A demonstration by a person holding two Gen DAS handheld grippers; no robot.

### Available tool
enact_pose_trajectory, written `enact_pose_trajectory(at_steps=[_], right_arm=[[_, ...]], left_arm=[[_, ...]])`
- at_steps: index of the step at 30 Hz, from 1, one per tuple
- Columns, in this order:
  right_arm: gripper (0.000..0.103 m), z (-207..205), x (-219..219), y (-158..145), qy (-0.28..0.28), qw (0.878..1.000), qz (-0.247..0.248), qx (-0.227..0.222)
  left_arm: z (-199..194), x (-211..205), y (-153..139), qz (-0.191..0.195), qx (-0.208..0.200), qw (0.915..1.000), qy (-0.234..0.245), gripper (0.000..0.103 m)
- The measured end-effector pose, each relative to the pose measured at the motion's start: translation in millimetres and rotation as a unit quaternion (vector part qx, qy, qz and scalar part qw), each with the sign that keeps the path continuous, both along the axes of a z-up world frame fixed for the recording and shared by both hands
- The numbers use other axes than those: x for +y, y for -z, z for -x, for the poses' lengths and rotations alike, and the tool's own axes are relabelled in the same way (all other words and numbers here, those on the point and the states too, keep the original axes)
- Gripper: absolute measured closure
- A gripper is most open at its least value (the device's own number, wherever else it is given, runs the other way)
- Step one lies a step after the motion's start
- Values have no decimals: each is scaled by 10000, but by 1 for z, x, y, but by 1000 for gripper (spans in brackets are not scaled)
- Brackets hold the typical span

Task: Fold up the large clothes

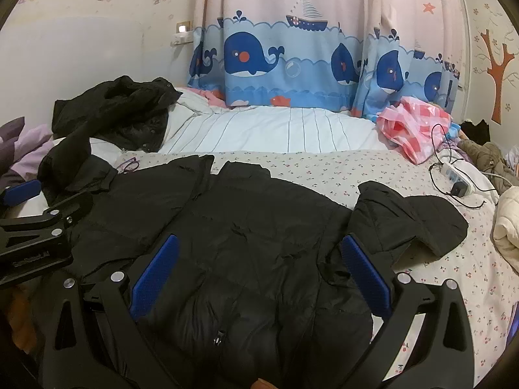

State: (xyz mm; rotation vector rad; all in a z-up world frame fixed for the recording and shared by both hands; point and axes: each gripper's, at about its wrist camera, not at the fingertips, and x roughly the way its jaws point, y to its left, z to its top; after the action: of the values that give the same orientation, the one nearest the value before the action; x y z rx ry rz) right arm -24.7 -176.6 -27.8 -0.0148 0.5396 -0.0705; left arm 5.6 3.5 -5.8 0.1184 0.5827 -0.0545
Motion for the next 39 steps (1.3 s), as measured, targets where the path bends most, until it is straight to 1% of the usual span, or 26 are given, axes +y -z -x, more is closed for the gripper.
enact_pose_trajectory(at_steps=[10,22,25,28,32,34,36,37,39], right_arm=[[6,1,-1,3,-11,10000,19,10],[6,5,-1,12,-83,9996,180,202],[6,3,2,16,-40,9991,270,320],[6,6,2,19,-50,9990,216,380],[6,13,-2,17,-299,9983,354,343],[6,16,-16,17,-236,9984,362,376],[6,21,-42,19,-109,9981,82,599],[6,26,-61,25,-30,9964,-210,819],[6,41,-86,37,151,9914,-578,1164]], left_arm=[[0,-2,4,-2,43,10000,9,6],[-4,4,8,160,298,9994,30,6],[-4,8,9,298,426,9986,30,6],[-3,11,11,441,592,9972,68,6],[-2,15,12,407,644,9971,62,6],[-2,17,12,349,638,9973,27,6],[-3,22,11,390,659,9971,-9,6],[-4,27,10,456,676,9967,-38,6],[-4,33,10,584,727,9956,-54,6]])
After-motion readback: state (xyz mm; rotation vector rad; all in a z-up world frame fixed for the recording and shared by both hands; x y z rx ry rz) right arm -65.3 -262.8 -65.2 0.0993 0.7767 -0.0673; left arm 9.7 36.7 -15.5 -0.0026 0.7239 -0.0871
